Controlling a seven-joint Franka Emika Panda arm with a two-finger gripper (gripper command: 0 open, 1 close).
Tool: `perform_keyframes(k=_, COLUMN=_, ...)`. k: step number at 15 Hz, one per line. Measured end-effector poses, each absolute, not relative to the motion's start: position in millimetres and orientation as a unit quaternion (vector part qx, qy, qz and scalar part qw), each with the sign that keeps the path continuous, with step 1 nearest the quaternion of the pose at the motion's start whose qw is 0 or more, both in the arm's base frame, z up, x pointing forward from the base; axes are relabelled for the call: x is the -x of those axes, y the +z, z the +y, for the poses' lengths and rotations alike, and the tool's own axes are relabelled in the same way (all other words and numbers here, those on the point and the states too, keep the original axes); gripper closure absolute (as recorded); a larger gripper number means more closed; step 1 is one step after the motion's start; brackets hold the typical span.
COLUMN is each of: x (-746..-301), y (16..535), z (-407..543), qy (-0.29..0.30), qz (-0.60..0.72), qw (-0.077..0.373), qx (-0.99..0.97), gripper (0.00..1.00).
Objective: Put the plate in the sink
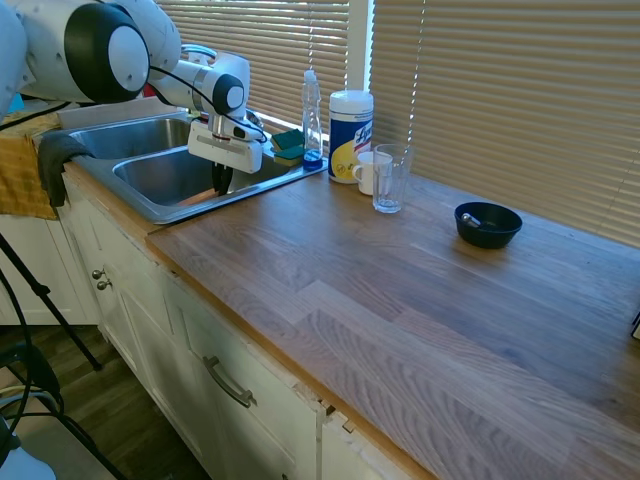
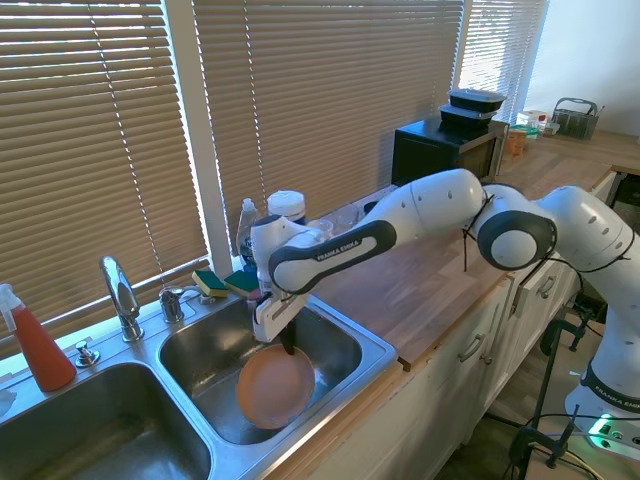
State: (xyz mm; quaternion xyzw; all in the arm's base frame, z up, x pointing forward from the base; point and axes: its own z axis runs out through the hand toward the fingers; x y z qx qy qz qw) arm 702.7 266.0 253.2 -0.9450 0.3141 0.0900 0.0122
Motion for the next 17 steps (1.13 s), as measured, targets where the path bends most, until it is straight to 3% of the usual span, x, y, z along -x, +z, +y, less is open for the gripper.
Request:
perform_keyframes(k=11, x=-716.0, y=293.1, z=267.4, qy=0.084, qz=0.316, qw=0.013, qx=0.945, gripper=0.0)
perform_keyframes(k=17, x=-711.1, y=361.8, z=270.4, qy=0.049, qz=0.327, qw=0.032, qx=0.943, gripper=0.0)
